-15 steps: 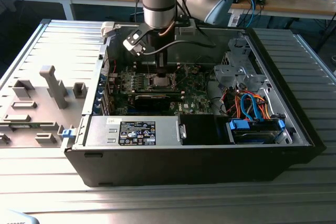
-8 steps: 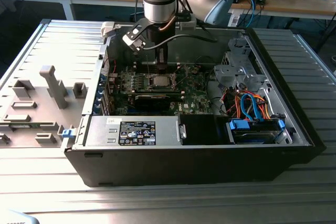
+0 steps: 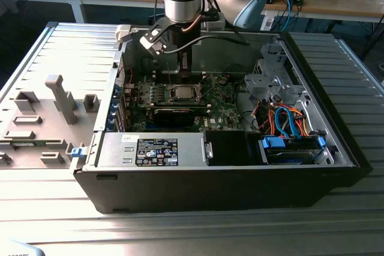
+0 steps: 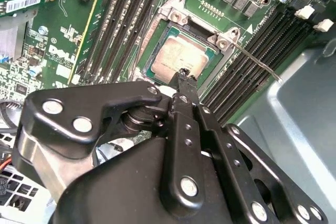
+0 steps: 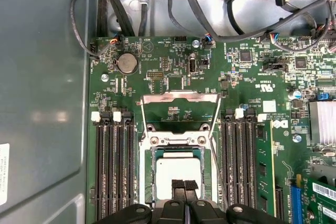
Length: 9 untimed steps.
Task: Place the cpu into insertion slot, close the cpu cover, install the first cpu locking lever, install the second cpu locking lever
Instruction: 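Place the cpu into insertion slot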
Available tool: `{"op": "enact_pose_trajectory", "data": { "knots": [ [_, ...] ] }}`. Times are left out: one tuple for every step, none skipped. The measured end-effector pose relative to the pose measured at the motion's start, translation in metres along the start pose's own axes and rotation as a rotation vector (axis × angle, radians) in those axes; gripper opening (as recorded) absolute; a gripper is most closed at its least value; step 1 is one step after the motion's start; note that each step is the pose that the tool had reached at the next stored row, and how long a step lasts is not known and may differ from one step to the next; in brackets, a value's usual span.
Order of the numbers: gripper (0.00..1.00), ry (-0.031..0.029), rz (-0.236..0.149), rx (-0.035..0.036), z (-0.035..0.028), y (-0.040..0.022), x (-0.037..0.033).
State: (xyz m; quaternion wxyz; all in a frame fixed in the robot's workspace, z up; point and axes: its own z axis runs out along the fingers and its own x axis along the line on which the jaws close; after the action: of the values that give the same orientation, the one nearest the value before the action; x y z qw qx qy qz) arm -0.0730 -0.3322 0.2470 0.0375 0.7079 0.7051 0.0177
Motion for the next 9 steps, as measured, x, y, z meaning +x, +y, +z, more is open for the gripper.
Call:
{"op": "enact_pose_trajectory", "data": {
  "knots": [
    [0.11,0.0000,0.000,0.0000,-0.0019,0.0002,-0.0001],
    [0.11,0.0000,0.000,0.0000,-0.0038,0.0003,-0.0001],
    [0.11,0.0000,0.000,0.0000,-0.0051,0.0004,-0.0001],
    [0.11,0.0000,0.000,0.0000,-0.0062,0.0005,-0.0002],
    [0.11,0.0000,0.000,0.0000,-0.0078,0.0006,-0.0002],
    [0.11,0.0000,0.000,0.0001,-0.0089,0.0007,-0.0003],
    [0.11,0.0000,0.000,0.0001,-0.0096,0.0008,-0.0003],
    [0.11,0.0000,0.000,0.0000,-0.0108,0.0009,-0.0003],
    [0.11,0.0000,0.000,0.0000,-0.0121,0.0010,-0.0003]
  ]
}}
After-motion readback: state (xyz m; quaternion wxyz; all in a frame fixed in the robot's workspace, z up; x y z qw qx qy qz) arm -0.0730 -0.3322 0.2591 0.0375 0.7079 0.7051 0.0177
